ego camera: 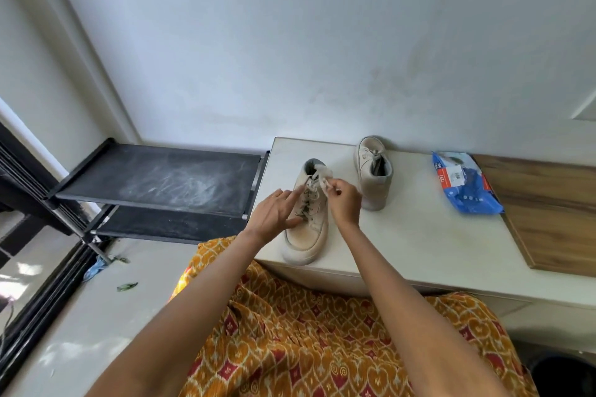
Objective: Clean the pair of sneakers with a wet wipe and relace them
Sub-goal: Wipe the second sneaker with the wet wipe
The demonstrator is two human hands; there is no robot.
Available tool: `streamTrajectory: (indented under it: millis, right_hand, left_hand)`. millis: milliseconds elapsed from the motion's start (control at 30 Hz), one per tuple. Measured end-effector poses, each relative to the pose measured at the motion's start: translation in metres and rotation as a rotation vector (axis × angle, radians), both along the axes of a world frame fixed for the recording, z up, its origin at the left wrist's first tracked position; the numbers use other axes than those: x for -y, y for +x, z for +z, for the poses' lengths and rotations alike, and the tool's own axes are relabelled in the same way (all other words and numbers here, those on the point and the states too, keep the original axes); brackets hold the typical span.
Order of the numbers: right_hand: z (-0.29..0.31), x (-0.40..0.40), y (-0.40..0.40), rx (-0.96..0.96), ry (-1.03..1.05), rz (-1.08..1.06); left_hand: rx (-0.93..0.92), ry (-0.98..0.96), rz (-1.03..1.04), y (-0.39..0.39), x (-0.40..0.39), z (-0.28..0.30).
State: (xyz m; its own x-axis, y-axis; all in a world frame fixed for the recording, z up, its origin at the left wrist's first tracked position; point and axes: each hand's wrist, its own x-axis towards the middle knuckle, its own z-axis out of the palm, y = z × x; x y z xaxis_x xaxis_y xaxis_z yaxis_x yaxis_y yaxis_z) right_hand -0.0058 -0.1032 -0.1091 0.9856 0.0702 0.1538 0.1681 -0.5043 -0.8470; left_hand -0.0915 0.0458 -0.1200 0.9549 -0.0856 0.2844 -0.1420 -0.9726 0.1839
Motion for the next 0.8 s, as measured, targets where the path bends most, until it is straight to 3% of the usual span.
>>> streamTrajectory:
  millis: [200, 267, 367, 633, 733, 800]
  right_hand:
    - [-0.015, 0.028, -0.034, 0.106, -0.219, 0.272]
    - [-0.004, 0.023, -0.022, 0.113, -0.280, 0.245]
    - [0.008, 0.013, -0.003, 0.088, -0.154, 0.079]
    - [-0.029, 0.042, -0.054, 0.043, -0.161, 0.171]
    - [-0.028, 0.056, -0.058, -0.060, -0.194, 0.238]
    - [-0.026, 0.059, -0.053, -0.128, -0.109, 0.135]
  left_hand:
    - [-0.002, -0.075, -0.031, -0.001, 0.002, 0.005]
    - [-0.051, -0.112, -0.020, 0.001, 0.001, 0.008]
    - [-0.099, -0.123, -0.011, 0.001, 0.001, 0.011]
    - [-0.167, -0.077, 0.012, -0.001, 0.009, 0.013]
    - [-0.218, -0.030, 0.028, 0.000, 0.010, 0.017]
    - [-0.243, 0.017, 0.058, -0.001, 0.012, 0.018]
